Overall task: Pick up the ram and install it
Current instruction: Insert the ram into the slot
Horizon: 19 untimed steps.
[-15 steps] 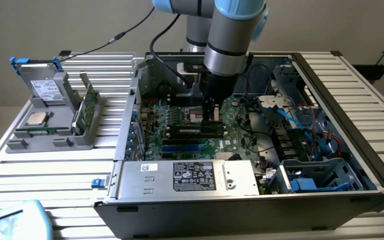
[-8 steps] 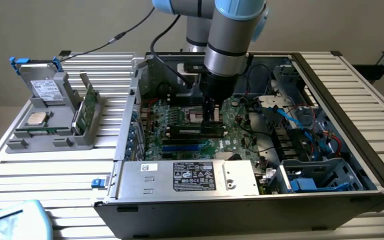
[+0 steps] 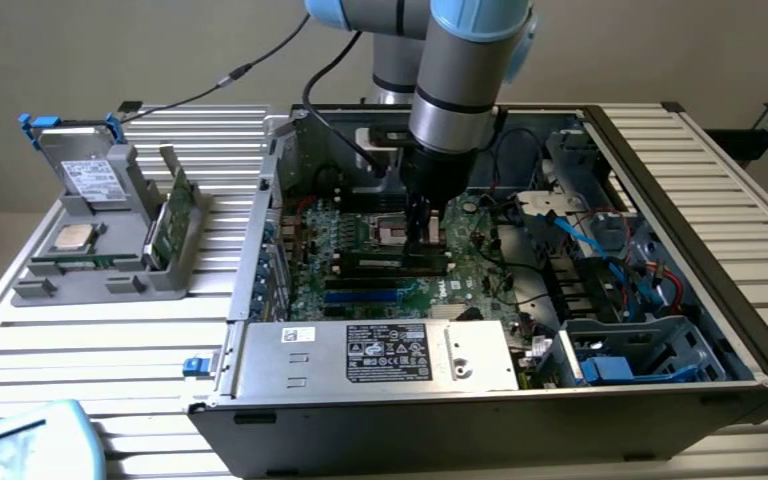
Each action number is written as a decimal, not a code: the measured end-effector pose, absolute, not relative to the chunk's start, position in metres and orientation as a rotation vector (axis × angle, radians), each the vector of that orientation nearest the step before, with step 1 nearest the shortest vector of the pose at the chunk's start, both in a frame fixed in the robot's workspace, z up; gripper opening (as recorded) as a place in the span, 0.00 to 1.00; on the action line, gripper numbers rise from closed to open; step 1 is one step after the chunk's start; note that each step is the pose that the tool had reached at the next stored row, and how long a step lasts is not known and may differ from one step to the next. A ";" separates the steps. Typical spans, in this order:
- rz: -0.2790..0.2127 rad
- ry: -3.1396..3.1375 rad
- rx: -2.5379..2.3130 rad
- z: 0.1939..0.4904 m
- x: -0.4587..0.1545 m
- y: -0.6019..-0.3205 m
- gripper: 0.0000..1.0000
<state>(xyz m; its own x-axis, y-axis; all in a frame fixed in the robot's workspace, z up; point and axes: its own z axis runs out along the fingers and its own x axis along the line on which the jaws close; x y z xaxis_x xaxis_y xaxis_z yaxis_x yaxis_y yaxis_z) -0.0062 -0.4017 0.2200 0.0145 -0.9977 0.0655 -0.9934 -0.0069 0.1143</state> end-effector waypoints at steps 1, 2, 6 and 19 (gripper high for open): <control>-0.051 -2.119 2.142 0.220 -0.006 -0.402 0.13; -0.051 -2.119 2.142 0.220 -0.006 -0.402 0.13; -0.051 -2.119 2.142 0.220 -0.006 -0.402 0.13; -0.051 -2.119 2.142 0.220 -0.006 -0.401 0.13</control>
